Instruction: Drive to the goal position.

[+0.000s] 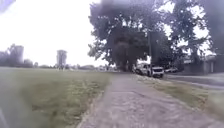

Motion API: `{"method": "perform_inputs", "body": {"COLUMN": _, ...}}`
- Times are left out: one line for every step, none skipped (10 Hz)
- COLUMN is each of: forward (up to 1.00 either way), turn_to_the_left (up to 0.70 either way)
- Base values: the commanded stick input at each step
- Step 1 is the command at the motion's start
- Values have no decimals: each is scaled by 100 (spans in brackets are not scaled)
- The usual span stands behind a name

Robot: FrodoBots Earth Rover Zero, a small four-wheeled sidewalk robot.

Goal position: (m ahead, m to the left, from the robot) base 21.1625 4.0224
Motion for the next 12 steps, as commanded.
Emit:
{"method": "perform_inputs", "body": {"forward": 70, "turn_to_the_left": 0}}
{"method": "perform_inputs", "body": {"forward": 70, "turn_to_the_left": 0}}
{"method": "perform_inputs", "body": {"forward": 70, "turn_to_the_left": 0}}
{"method": "perform_inputs", "body": {"forward": 70, "turn_to_the_left": 0}}
{"method": "perform_inputs", "body": {"forward": 70, "turn_to_the_left": 0}}
{"method": "perform_inputs", "body": {"forward": 70, "turn_to_the_left": 0}}
{"method": "perform_inputs", "body": {"forward": 70, "turn_to_the_left": 0}}
{"method": "perform_inputs", "body": {"forward": 70, "turn_to_the_left": 0}}
{"method": "perform_inputs", "body": {"forward": 70, "turn_to_the_left": 0}}
{"method": "perform_inputs", "body": {"forward": 70, "turn_to_the_left": 0}}
{"method": "perform_inputs", "body": {"forward": 70, "turn_to_the_left": -9}}
{"method": "perform_inputs", "body": {"forward": 70, "turn_to_the_left": -34}}
